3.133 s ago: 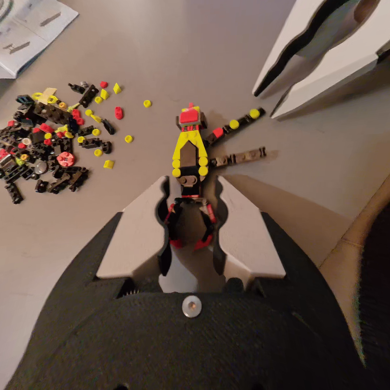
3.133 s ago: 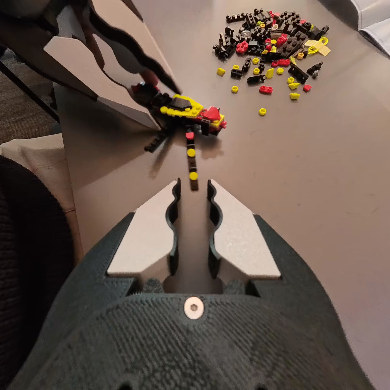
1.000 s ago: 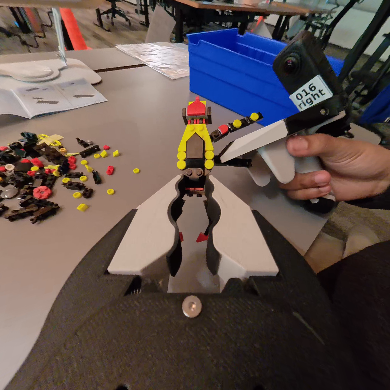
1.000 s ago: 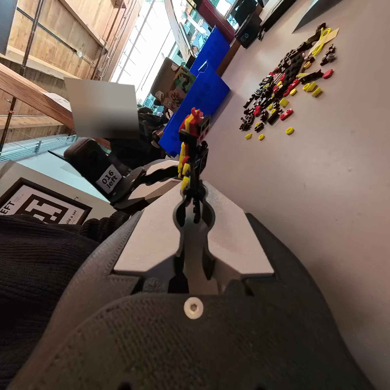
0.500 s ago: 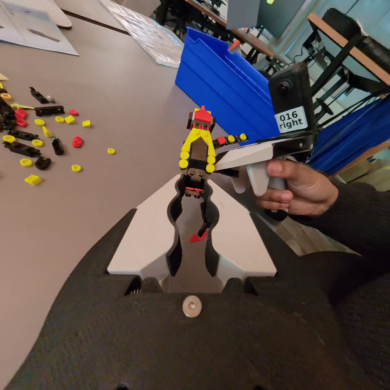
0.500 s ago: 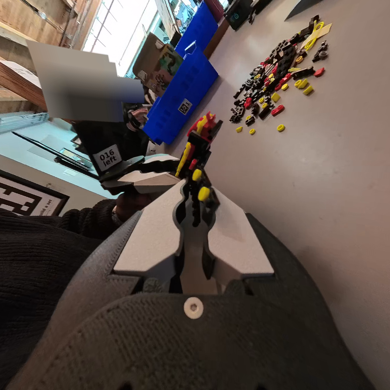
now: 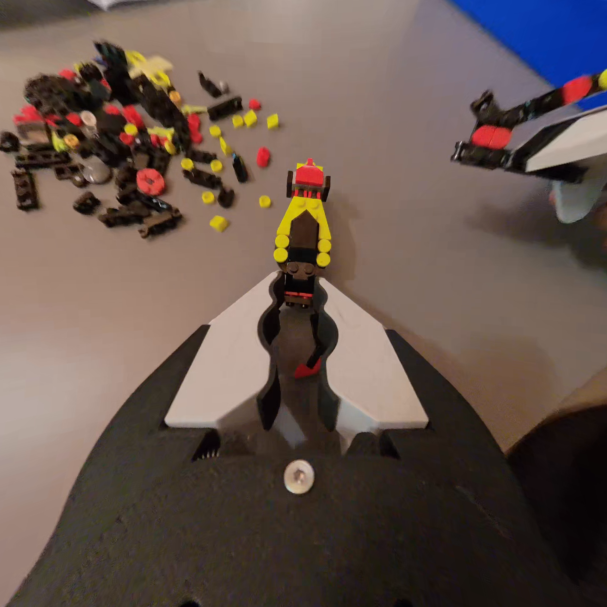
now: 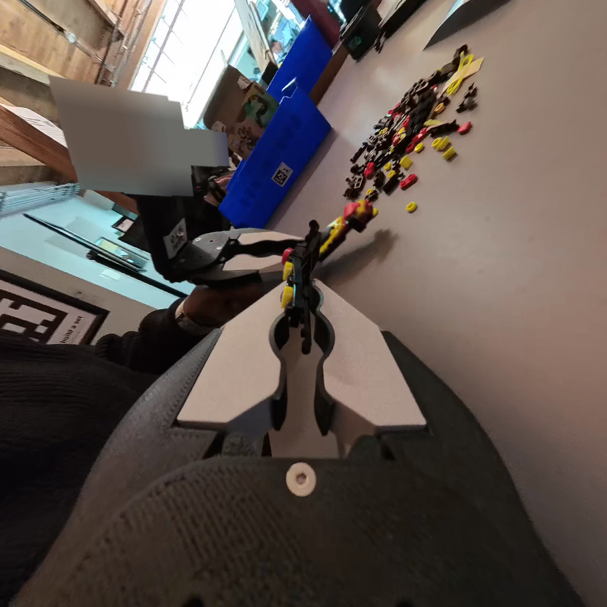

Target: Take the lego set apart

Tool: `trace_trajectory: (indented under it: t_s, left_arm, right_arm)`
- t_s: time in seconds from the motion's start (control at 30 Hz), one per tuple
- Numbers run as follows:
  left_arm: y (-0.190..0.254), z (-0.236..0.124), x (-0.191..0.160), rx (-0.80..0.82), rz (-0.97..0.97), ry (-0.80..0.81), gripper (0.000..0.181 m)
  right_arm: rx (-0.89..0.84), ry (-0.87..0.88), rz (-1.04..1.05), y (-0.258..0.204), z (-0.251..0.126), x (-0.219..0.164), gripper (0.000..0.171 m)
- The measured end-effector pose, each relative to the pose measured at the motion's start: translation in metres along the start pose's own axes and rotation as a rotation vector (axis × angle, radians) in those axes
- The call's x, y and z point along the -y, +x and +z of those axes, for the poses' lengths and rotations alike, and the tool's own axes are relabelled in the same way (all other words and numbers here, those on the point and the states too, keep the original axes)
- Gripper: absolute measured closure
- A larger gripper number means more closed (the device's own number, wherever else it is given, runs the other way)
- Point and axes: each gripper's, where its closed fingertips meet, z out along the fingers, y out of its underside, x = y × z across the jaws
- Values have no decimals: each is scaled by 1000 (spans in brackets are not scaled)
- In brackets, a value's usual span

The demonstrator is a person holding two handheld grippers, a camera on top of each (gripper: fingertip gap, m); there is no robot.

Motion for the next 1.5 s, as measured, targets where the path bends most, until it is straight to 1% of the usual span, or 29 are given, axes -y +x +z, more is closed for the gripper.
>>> trace_trajectory:
  t_s: [0.1, 0.17, 0.33, 0.37, 0.47, 0.57, 0.67, 0.7, 0.77, 0.83, 0.87, 0.97, 1.07, 1.13, 1.2, 1.23, 1.37, 1.43, 1.5]
  left_arm:
    - [-6, 4, -6, 37, 10, -42, 167]
    - [-13, 3, -7, 68, 21, -48, 166]
    - [-16, 2, -7, 52, -7, -42, 165]
    - [-15, 2, -6, 47, -2, -42, 161]
    - [-10, 0, 0, 50, 28, -9, 142]
    - [3, -8, 18, 43, 71, 81, 139]
    - [42, -19, 33, -129, 82, 182, 134]
    - [57, -21, 34, -216, 54, 190, 134]
    - [87, -27, 32, -410, -33, 172, 124]
    - [107, -35, 33, -575, -131, 156, 124]
    - [112, -38, 35, -631, -181, 158, 126]
    - [126, -52, 37, -820, -271, 149, 153]
    - [128, -56, 38, -887, -323, 149, 158]
    - [124, -57, 41, -905, -365, 159, 167]
    - [118, -55, 43, -902, -407, 165, 173]
    - [117, -54, 42, -904, -413, 157, 173]
    - [108, -47, 39, -832, -380, 144, 176]
    - [101, -45, 40, -798, -389, 156, 176]
    - [100, -48, 41, -839, -425, 153, 176]
  right_arm:
    - [54, -14, 48, 0, 3, -6, 164]
    - [50, -40, 60, 2, 5, -12, 164]
    - [-14, -157, 36, 9, 12, -32, 164]
    - [-18, -170, 24, 9, 13, -34, 164]
    - [-13, -175, 7, 7, 13, -35, 164]
    - [26, -160, 27, 3, 11, -33, 164]
    - [118, -147, 6, -12, 10, -30, 164]
    - [158, -140, 0, -18, 9, -29, 164]
    - [244, -121, 15, -32, 9, -27, 164]
    - [331, -121, 39, -45, 7, -27, 164]
    - [369, -131, 46, -50, 6, -29, 164]
    - [410, -161, 37, -58, 6, -34, 164]
    - [425, -182, 40, -59, 5, -36, 164]
    - [417, -225, 45, -56, 4, -42, 163]
    - [408, -274, 38, -54, 4, -50, 164]
    - [403, -284, 30, -54, 4, -52, 163]
    - [281, -250, -37, -38, 9, -47, 160]
    - [218, -205, -52, -27, 7, -37, 145]
    - [191, -152, -44, -20, 2, -26, 139]
